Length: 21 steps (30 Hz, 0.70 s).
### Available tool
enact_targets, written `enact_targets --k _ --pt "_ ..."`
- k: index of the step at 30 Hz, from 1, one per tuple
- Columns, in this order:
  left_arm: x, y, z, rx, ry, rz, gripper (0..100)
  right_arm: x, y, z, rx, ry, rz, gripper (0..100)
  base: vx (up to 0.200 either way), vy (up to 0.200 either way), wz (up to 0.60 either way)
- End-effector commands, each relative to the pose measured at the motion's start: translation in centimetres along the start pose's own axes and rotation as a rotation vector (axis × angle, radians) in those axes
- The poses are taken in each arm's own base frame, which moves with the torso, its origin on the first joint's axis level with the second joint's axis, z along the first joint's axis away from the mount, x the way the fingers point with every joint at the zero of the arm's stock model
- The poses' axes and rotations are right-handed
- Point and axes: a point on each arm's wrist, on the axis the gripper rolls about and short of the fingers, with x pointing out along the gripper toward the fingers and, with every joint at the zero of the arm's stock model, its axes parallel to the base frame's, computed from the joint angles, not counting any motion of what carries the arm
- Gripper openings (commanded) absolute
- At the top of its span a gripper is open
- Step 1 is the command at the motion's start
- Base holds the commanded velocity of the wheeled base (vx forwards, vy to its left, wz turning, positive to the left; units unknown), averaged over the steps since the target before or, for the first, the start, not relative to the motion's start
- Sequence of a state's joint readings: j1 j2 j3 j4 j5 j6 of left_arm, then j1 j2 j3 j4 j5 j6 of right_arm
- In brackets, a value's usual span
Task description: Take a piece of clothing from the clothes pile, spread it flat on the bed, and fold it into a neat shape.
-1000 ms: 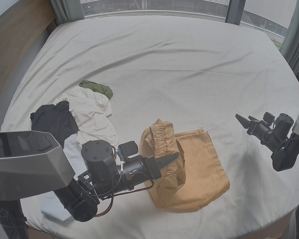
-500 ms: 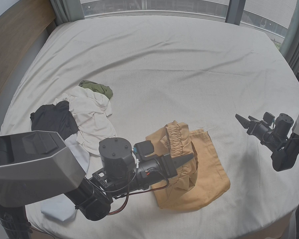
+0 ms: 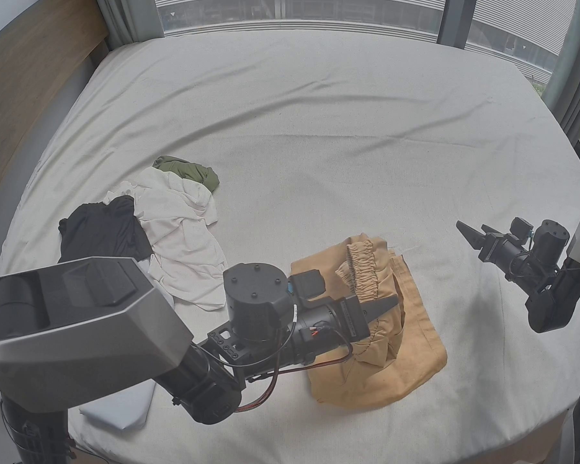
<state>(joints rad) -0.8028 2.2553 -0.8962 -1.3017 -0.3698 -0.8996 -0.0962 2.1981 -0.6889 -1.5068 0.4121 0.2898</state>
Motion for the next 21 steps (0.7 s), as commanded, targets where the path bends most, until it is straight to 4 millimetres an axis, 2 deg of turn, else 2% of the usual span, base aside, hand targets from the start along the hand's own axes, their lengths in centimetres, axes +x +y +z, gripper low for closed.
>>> enact_targets --k 1,8,21 --pt "0.7 0.5 -1.0 -0.011 0.032 0.012 0 0.0 0.0 0.0 0.0 0.001 0.0 100 0.0 0.0 0.0" --pt "1.5 1.6 -1.8 -0.02 0.042 0.039 0 0.0 0.0 0.0 0.0 -0.001 0.0 100 0.0 0.0 0.0" --pt "1.7 1.7 -1.8 -0.021 0.039 0.046 0 0.0 0.0 0.0 0.0 0.0 0.002 100 0.0 0.0 0.0"
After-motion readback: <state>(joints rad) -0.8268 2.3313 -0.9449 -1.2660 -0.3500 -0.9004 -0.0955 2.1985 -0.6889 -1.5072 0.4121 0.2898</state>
